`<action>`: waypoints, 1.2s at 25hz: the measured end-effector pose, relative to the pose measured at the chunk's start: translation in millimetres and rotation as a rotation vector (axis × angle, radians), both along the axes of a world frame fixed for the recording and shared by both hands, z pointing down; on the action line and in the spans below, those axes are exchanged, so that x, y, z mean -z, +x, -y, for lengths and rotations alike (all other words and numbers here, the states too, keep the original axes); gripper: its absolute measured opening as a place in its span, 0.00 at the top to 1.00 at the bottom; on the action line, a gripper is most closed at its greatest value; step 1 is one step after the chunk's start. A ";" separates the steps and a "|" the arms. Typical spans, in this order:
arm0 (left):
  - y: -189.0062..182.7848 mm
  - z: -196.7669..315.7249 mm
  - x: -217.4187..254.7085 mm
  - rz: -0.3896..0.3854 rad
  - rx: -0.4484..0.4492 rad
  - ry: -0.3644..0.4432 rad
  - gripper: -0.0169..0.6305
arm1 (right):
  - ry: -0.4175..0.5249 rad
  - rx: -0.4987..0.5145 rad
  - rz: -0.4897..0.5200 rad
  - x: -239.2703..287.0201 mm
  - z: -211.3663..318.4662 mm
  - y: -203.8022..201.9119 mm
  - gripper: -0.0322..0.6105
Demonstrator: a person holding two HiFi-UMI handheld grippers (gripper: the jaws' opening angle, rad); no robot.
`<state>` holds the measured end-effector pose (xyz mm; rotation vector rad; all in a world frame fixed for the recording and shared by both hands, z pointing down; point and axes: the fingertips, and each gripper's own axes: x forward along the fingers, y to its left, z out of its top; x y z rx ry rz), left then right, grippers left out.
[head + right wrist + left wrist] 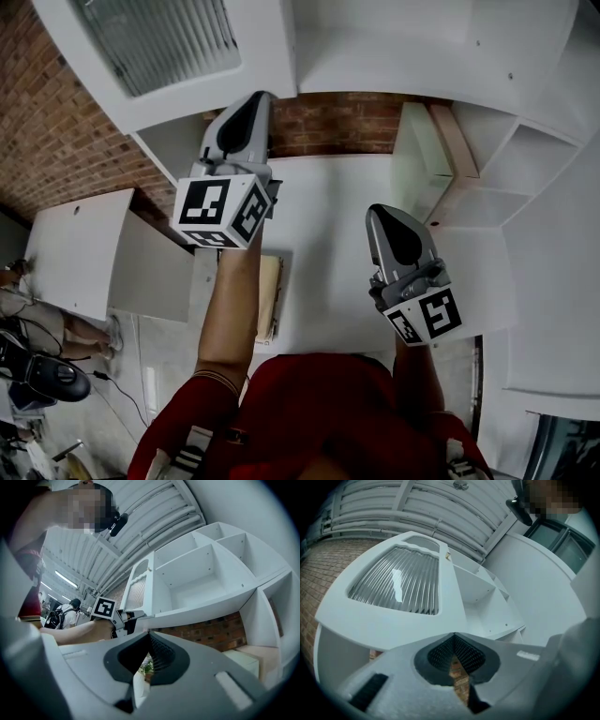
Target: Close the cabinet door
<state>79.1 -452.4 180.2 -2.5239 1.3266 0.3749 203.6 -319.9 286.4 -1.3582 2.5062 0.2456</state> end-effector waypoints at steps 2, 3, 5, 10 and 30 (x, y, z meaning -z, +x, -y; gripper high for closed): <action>0.0 0.3 -1.0 -0.002 0.001 -0.002 0.97 | 0.001 0.004 -0.003 0.2 0.4 -0.1 0.93; 0.0 0.4 -1.4 -0.003 0.001 -0.004 0.97 | 0.003 0.005 -0.004 0.8 0.3 0.3 0.93; -0.2 -0.4 -1.6 -0.003 0.001 -0.007 0.97 | 0.007 0.005 -0.005 2.8 -0.6 1.4 0.93; -1.7 -7.5 0.1 -0.003 0.004 -0.011 0.97 | 0.015 0.007 -0.010 8.7 -6.7 -0.2 0.93; 22.3 -111.0 -48.3 -0.037 -0.204 -0.028 0.97 | 0.047 0.028 0.004 21.2 -23.1 0.3 0.93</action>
